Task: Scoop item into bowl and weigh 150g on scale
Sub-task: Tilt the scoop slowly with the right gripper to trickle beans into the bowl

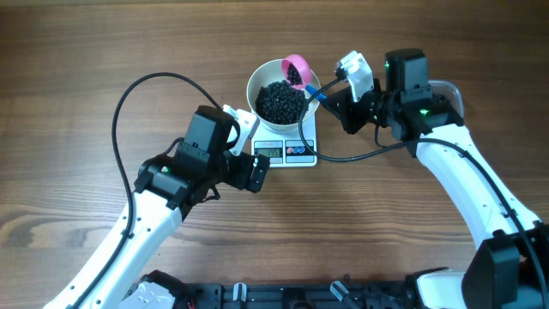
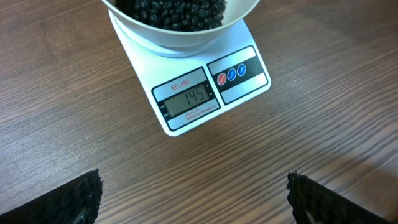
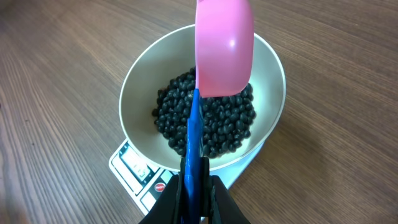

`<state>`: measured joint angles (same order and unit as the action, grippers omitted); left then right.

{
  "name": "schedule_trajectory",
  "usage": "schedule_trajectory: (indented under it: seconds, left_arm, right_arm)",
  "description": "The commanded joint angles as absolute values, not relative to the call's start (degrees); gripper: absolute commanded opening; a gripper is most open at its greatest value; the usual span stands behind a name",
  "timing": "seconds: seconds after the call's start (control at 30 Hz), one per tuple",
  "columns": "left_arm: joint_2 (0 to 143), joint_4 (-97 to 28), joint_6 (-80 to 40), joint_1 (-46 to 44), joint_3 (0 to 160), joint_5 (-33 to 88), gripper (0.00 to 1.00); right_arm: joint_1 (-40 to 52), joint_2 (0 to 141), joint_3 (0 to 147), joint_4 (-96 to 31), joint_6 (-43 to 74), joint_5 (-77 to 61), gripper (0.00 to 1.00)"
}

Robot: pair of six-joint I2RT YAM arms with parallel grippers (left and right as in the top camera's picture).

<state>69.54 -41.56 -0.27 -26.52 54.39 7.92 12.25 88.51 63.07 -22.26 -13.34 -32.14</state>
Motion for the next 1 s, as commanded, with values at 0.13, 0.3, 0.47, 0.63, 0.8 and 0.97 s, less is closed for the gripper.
schedule_trajectory:
  seconds: [0.13,0.3,0.47,0.63,0.8,0.97]
  left_arm:
    - [69.78,-41.41,-0.43,-26.79,55.46,7.42,1.0]
    - [69.78,-41.41,-0.45,-26.79,55.46,7.44,1.0]
    - [69.78,-41.41,-0.43,-26.79,55.46,7.42,1.0]
    - [69.78,-41.41,-0.43,-26.79,55.46,7.44,1.0]
    - [69.78,-41.41,-0.43,-26.79,55.46,7.44,1.0]
    - [69.78,-41.41,-0.43,-26.79,55.46,7.44,1.0]
  right_arm:
    - [14.83,88.99,62.98,-22.59,-16.53,-32.86,0.04]
    - [17.34,88.99,62.98,-22.55,-16.49,-29.41,0.04]
    - [17.52,88.99,62.98,-22.52,-16.29,-26.35,0.04]
    - [17.5,88.99,62.98,-22.55,-15.64,-26.74,0.04]
    - [17.5,88.99,62.98,-22.28,-15.66,-25.1,0.04]
    - [17.5,88.99,62.98,-22.59,-15.86,-24.43,0.04]
